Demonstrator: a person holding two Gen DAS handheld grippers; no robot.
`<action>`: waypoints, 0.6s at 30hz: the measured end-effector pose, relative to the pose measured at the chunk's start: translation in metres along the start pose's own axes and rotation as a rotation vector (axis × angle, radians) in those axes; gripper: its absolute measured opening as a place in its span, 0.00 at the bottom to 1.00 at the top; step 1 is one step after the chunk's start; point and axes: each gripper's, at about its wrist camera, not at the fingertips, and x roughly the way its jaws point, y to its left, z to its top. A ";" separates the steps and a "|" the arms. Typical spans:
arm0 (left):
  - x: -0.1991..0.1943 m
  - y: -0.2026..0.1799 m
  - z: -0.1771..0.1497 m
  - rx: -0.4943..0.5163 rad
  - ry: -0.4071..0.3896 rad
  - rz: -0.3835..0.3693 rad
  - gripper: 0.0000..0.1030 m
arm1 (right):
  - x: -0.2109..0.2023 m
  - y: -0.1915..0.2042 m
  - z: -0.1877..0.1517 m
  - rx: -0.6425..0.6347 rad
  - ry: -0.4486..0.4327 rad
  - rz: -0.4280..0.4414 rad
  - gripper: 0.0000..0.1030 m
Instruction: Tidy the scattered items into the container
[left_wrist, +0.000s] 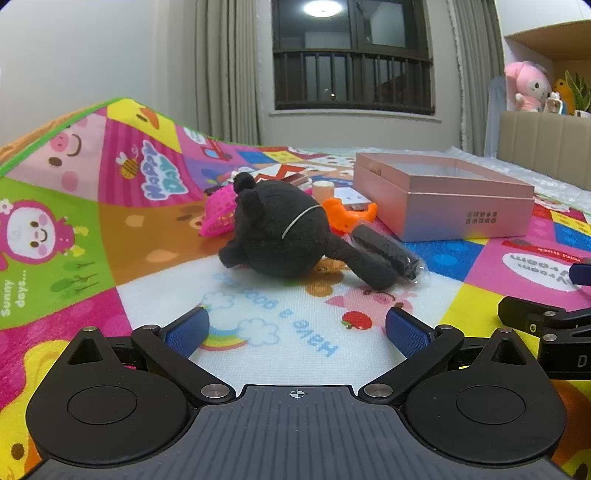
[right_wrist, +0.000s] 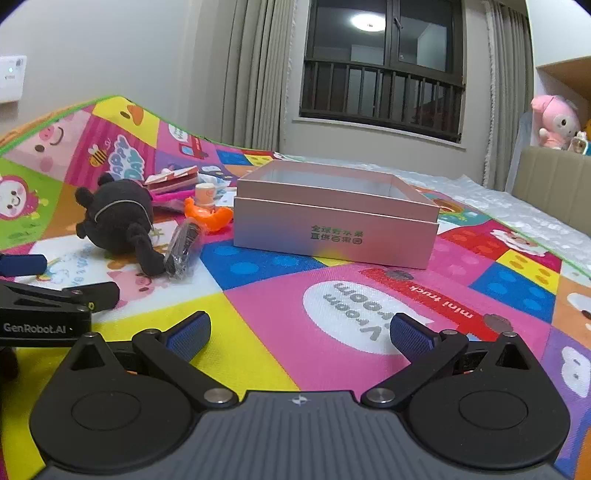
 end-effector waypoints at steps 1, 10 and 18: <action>0.000 0.002 0.000 -0.007 0.001 -0.008 1.00 | 0.002 0.000 0.001 0.002 0.010 0.001 1.00; -0.002 -0.004 -0.004 0.015 -0.018 0.015 1.00 | 0.001 -0.001 0.001 0.022 0.020 0.000 1.00; 0.000 -0.004 -0.004 0.009 -0.021 0.012 1.00 | 0.001 -0.001 0.000 0.020 0.015 -0.001 1.00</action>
